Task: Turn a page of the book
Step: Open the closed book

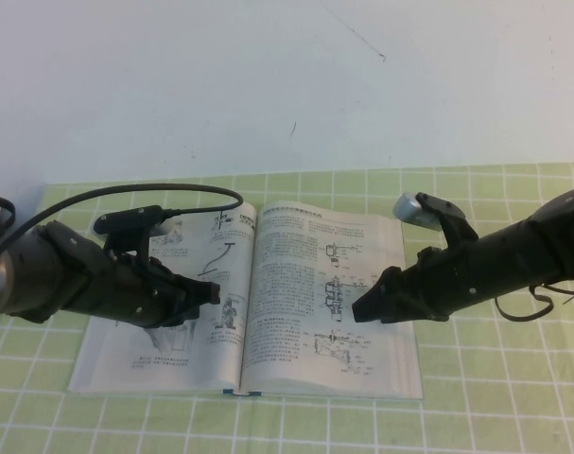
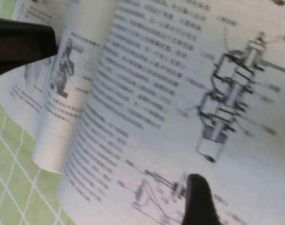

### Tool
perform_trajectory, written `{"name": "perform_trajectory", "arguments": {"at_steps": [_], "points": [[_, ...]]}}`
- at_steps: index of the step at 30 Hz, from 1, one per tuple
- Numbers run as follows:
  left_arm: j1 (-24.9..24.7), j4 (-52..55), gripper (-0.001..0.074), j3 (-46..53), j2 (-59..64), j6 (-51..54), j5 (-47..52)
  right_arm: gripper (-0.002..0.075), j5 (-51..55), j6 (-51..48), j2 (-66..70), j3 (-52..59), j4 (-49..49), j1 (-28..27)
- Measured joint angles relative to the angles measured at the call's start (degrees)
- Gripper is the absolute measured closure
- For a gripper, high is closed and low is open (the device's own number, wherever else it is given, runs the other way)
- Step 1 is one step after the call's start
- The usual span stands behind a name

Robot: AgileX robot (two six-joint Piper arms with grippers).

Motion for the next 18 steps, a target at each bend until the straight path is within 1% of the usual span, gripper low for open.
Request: {"name": "perform_trajectory", "arguments": {"at_steps": [4, 10, 14, 18], "points": [[0.0, -0.2, 0.0739, 0.0, 0.0, 0.0, 0.1, 0.0308, -0.1, -3.0, 0.0, -0.1, 3.6, 0.2], [0.0, -0.2, 0.0739, 0.0, 0.0, 0.0, 0.3, 0.0308, 1.9, -3.4, -0.3, -1.9, 3.4, -1.4], [0.0, -0.2, 0.0739, 0.0, 0.0, 0.0, 0.3, 0.0308, 3.8, 0.0, -1.7, -2.5, -1.2, -2.8], [0.0, -0.5, 0.0739, 0.0, 0.0, 0.0, 0.5, 0.0308, 5.7, 4.7, -1.6, -2.6, -6.9, -2.9]]}}
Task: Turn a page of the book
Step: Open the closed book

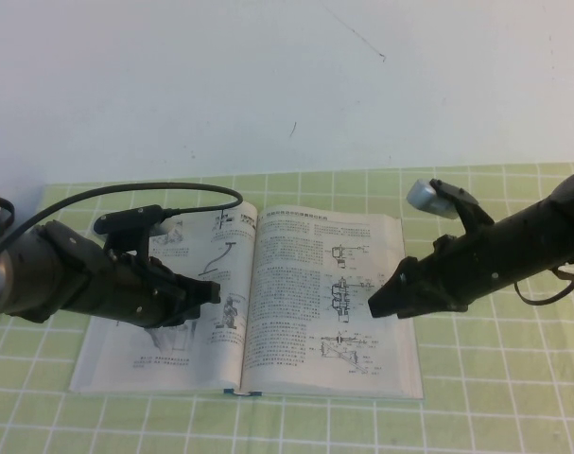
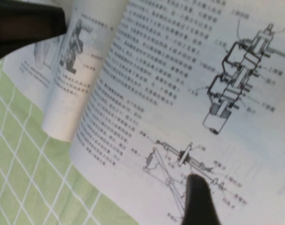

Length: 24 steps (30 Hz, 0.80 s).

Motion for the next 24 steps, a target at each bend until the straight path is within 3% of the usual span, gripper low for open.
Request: {"name": "perform_trajectory", "arguments": {"at_steps": [11, 24], "points": [[0.0, 0.0, 0.0739, 0.0, 0.0, 0.0, 0.0, 0.0309, 1.7, 2.3, 3.3, -0.1, -1.9, 0.0], [0.0, -1.6, 0.0739, 0.0, 0.1, 0.1, 0.4, 0.0309, 3.4, -4.4, 5.0, -0.2, 6.8, -0.2]]}}
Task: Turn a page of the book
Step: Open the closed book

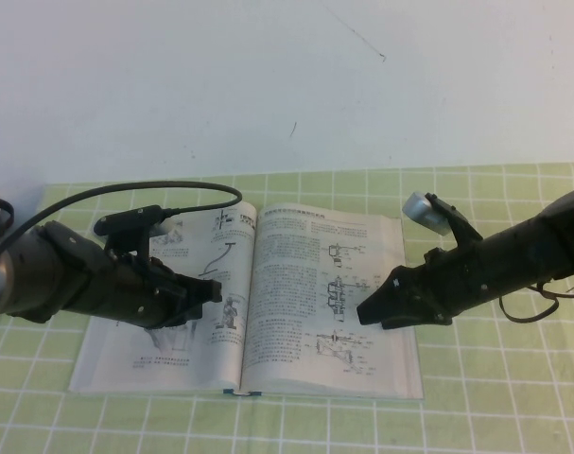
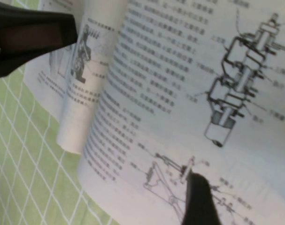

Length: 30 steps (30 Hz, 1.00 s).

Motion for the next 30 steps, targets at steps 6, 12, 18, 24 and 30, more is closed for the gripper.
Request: {"name": "perform_trajectory", "arguments": {"at_steps": [6, 12, 18, 24, 30], "points": [[0.0, -0.2, 0.0739, 0.0, 0.0, 0.0, 0.1, 0.0309, -0.3, -0.2, 0.1, 0.0, 0.9, 0.1], [0.0, -0.8, 0.0737, -0.3, 0.0, 0.6, 0.7, 0.0309, 1.7, 3.4, 0.2, -4.1, -3.8, -0.8], [0.0, -4.0, 0.0738, -4.4, 0.5, 4.8, 8.6, 0.0309, 2.3, 7.3, 0.2, -6.0, -10.1, -1.0], [-0.1, -5.4, 0.0738, -7.5, 0.5, 6.4, 9.3, 0.0309, 1.4, 7.7, 0.2, -6.2, -10.6, -1.0], [-0.1, -5.5, 0.0737, -7.8, 3.9, 7.4, 8.0, 0.0309, -0.4, 8.5, 0.2, -6.2, -10.6, -1.0]]}}
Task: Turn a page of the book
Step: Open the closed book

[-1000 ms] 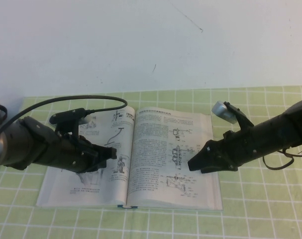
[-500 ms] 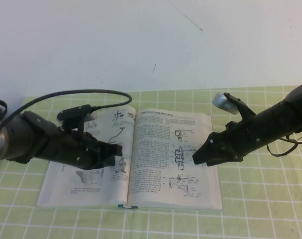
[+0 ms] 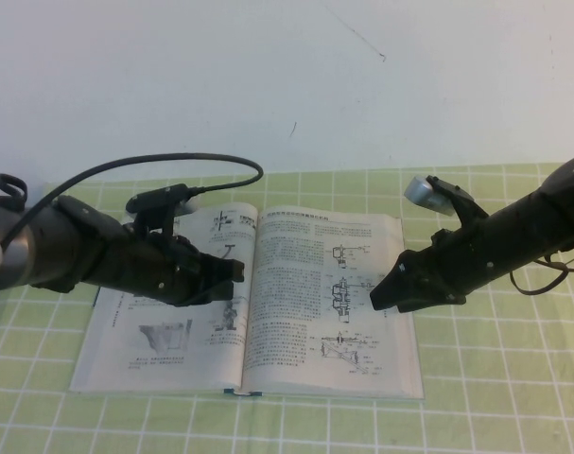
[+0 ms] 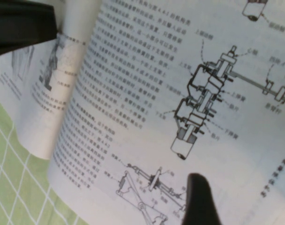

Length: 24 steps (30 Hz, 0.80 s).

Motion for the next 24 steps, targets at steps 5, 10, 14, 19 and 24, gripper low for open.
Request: {"name": "perform_trajectory", "arguments": {"at_steps": [5, 10, 14, 19, 24], "points": [[0.1, 0.0, 0.0737, -0.4, 1.5, 0.0, 0.2, 0.0309, -0.1, 0.2, 0.1, 0.0, 0.0, 0.0], [0.1, 0.0, 0.0737, -0.4, 1.6, 0.1, 0.2, 0.0309, -0.1, 0.5, 0.1, 0.0, -0.1, 0.0], [0.1, 0.1, 0.0737, -0.4, 1.6, 0.1, 0.2, 0.0309, -0.1, 0.5, 0.1, 0.0, -0.1, 0.0], [0.1, 0.6, 0.0737, -0.4, 1.6, 0.1, 0.2, 0.0309, -0.1, 1.3, 0.1, 0.0, -0.1, 0.0], [0.1, 0.6, 0.0737, -0.5, 1.6, 0.1, 0.2, 0.0309, -0.1, 1.8, 0.1, 0.0, -0.1, 0.0]]}}
